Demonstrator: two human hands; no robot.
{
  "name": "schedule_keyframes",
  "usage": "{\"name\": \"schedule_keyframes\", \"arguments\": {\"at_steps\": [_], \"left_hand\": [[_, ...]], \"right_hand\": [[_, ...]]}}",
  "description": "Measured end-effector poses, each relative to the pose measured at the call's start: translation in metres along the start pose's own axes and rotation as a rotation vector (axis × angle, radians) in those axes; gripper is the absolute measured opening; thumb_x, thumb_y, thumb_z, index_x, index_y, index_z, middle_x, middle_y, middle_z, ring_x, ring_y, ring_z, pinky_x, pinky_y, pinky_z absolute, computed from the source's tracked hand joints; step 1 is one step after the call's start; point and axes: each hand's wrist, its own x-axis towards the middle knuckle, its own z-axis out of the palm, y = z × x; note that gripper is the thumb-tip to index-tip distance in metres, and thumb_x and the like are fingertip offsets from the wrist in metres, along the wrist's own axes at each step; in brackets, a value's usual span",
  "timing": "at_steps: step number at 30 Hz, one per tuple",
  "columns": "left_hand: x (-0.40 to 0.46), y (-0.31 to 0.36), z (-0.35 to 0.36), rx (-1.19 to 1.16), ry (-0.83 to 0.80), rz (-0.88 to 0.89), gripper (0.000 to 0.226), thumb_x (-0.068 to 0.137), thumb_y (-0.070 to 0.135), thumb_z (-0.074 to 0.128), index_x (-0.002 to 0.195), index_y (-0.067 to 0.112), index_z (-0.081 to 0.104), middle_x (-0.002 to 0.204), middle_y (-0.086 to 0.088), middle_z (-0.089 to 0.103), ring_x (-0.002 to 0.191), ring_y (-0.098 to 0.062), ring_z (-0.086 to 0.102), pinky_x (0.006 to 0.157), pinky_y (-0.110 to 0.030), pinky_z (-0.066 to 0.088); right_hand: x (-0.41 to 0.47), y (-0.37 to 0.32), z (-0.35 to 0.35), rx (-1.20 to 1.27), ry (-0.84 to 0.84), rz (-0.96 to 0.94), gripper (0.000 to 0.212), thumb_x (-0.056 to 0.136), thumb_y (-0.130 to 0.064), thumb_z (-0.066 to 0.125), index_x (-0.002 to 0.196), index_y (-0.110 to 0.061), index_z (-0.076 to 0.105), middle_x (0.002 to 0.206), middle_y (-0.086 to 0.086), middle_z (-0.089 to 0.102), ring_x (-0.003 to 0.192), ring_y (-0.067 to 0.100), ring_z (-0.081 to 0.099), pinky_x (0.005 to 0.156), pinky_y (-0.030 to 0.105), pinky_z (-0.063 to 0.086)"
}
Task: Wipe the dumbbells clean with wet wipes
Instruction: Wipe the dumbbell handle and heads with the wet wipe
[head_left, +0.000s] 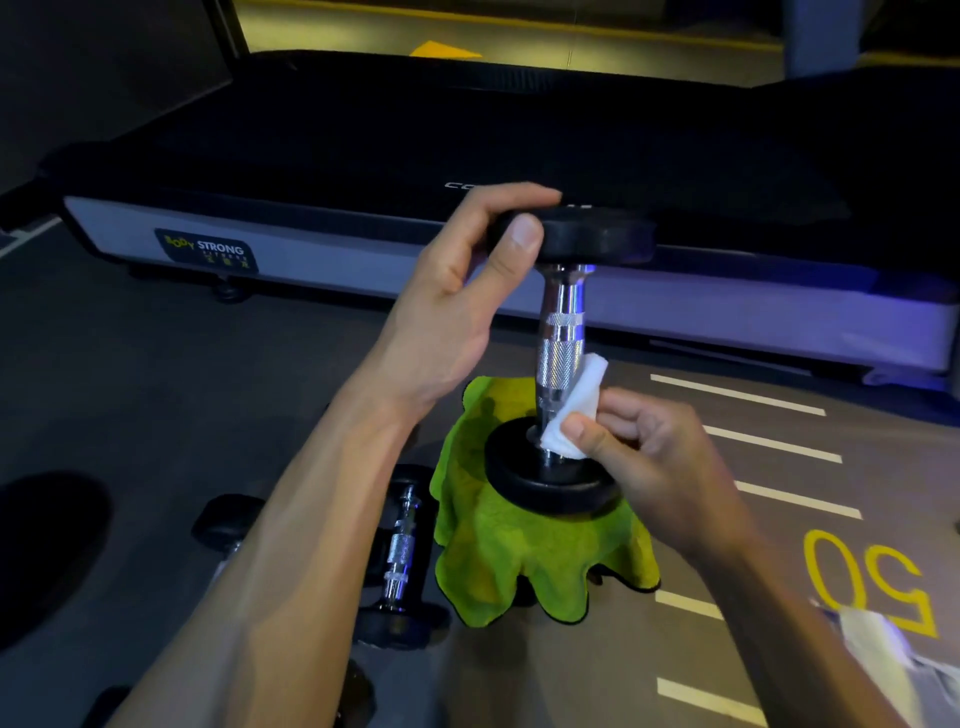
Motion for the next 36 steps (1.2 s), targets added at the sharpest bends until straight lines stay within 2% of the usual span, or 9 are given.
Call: {"name": "schedule_keyframes", "arguments": {"at_steps": [6,11,16,20,25,27,30,32,36], "left_hand": [[-0.003,-0.002,0.0,-0.052,-0.019,0.017,0.023,0.11,0.023,0.048,0.129,0.025,0.06,0.125,0.025,0.061,0.12,0.002,0.058,0.105,-0.025,0.047],[-0.004,-0.004,0.001,-0.065,0.006,0.014,0.022,0.111,0.022,0.048,0.129,0.026,0.06,0.124,0.013,0.063,0.114,0.003,0.059,0.103,-0.025,0.048],[-0.001,-0.004,0.004,-0.038,-0.045,0.059,0.022,0.109,0.022,0.05,0.129,0.026,0.06,0.142,0.005,0.057,0.129,-0.008,0.057,0.114,-0.036,0.046],[-0.002,-0.006,-0.001,-0.046,-0.028,0.067,0.023,0.109,0.017,0.049,0.13,0.02,0.059,0.136,0.004,0.059,0.126,-0.003,0.057,0.109,-0.029,0.045],[-0.004,-0.006,0.001,-0.018,0.011,0.087,0.022,0.108,0.014,0.054,0.129,0.016,0.06,0.129,0.004,0.062,0.123,-0.003,0.06,0.106,-0.023,0.045],[-0.003,-0.005,0.006,0.004,0.048,0.101,0.021,0.107,0.018,0.058,0.127,0.018,0.062,0.126,0.002,0.064,0.119,-0.006,0.061,0.106,-0.026,0.046],[-0.001,-0.006,0.012,0.041,0.106,0.113,0.019,0.103,0.028,0.062,0.122,0.027,0.065,0.123,-0.002,0.065,0.114,-0.013,0.063,0.105,-0.038,0.049],[-0.001,-0.007,0.011,0.035,0.121,0.113,0.018,0.104,0.027,0.063,0.121,0.029,0.065,0.121,-0.002,0.065,0.112,-0.012,0.063,0.104,-0.038,0.05],[-0.005,-0.008,0.006,-0.007,0.101,0.105,0.019,0.106,0.02,0.06,0.125,0.022,0.064,0.124,0.0,0.065,0.116,-0.014,0.064,0.106,-0.038,0.051]], "right_hand": [[0.01,-0.001,-0.015,0.129,-0.155,0.081,0.036,0.083,-0.02,0.073,0.117,-0.008,0.075,0.107,0.012,0.081,0.103,0.029,0.078,0.096,0.042,0.061],[0.012,0.002,0.001,0.197,-0.081,0.03,0.047,0.082,-0.021,0.075,0.127,-0.008,0.069,0.111,0.009,0.08,0.105,0.026,0.077,0.092,0.036,0.062],[0.018,0.008,-0.008,0.247,-0.251,0.072,0.035,0.093,-0.012,0.07,0.126,-0.002,0.066,0.116,0.014,0.078,0.107,0.027,0.074,0.093,0.032,0.058],[0.023,0.008,-0.007,0.232,-0.306,0.039,0.029,0.094,-0.011,0.063,0.121,-0.003,0.068,0.115,0.014,0.077,0.104,0.023,0.073,0.093,0.03,0.058],[0.005,-0.009,0.006,0.077,-0.088,0.063,0.025,0.09,-0.019,0.08,0.114,-0.013,0.075,0.105,0.004,0.081,0.102,0.021,0.077,0.093,0.042,0.062],[-0.003,-0.019,0.018,-0.253,0.115,0.034,0.018,0.089,-0.031,0.082,0.1,-0.019,0.076,0.092,-0.005,0.082,0.09,0.015,0.078,0.084,0.044,0.062],[-0.009,-0.024,0.035,-0.651,0.285,-0.065,0.028,0.09,-0.045,0.074,0.088,-0.017,0.068,0.083,-0.002,0.078,0.081,0.024,0.074,0.071,0.044,0.057],[-0.006,-0.024,0.028,-0.487,0.211,-0.025,0.022,0.092,-0.038,0.077,0.093,-0.017,0.071,0.086,-0.003,0.08,0.083,0.018,0.076,0.075,0.042,0.059],[0.015,-0.014,-0.006,0.086,-0.219,0.13,0.03,0.092,-0.02,0.076,0.119,-0.009,0.072,0.111,0.01,0.08,0.107,0.027,0.076,0.1,0.042,0.059]]}}
